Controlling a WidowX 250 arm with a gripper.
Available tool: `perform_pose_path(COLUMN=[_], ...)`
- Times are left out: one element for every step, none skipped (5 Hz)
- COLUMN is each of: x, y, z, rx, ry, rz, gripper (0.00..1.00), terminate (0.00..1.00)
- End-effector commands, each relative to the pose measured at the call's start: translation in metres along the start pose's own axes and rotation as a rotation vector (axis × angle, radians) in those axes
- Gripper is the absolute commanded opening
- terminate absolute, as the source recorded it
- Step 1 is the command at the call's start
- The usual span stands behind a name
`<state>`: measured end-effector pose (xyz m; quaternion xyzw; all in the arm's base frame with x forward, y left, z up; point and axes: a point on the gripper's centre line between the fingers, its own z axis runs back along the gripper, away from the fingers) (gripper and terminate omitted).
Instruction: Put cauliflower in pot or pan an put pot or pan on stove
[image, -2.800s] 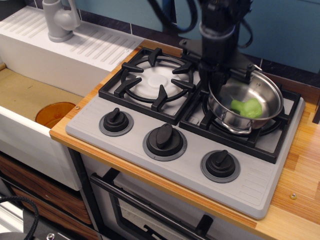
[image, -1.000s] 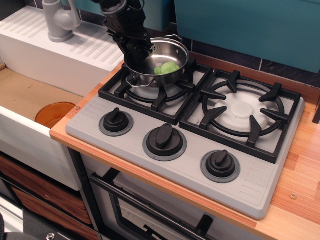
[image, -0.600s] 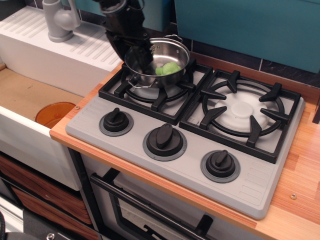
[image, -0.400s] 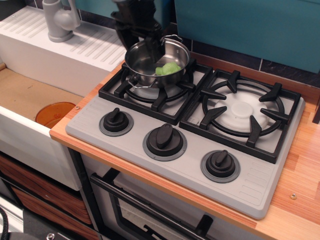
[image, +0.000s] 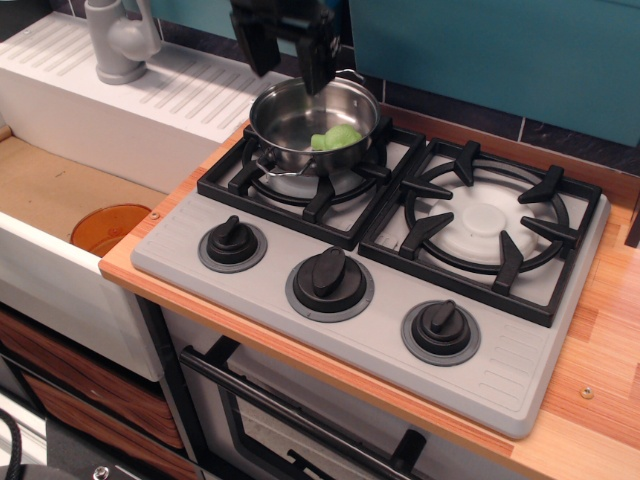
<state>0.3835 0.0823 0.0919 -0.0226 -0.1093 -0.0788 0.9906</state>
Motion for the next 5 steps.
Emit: perform_pose_path(x=[0.02,0.014,0.008,0.007,0.01], y=[-0.05,-0.08,-0.11,-0.131,-0.136], z=[0.044,0.045,0.04,0.035,0.032], rx=[0.066,0.073,0.053,0.04,0.022], ry=[-0.081,-0.082,-0.081,-0.086,-0.106], rz=[0.012,0.031,0.057,0.067,0.066], gripper=[1.0,1.0,1.0,1.0,1.0], terminate=[0.0,0.0,0.0,0.0,1.0])
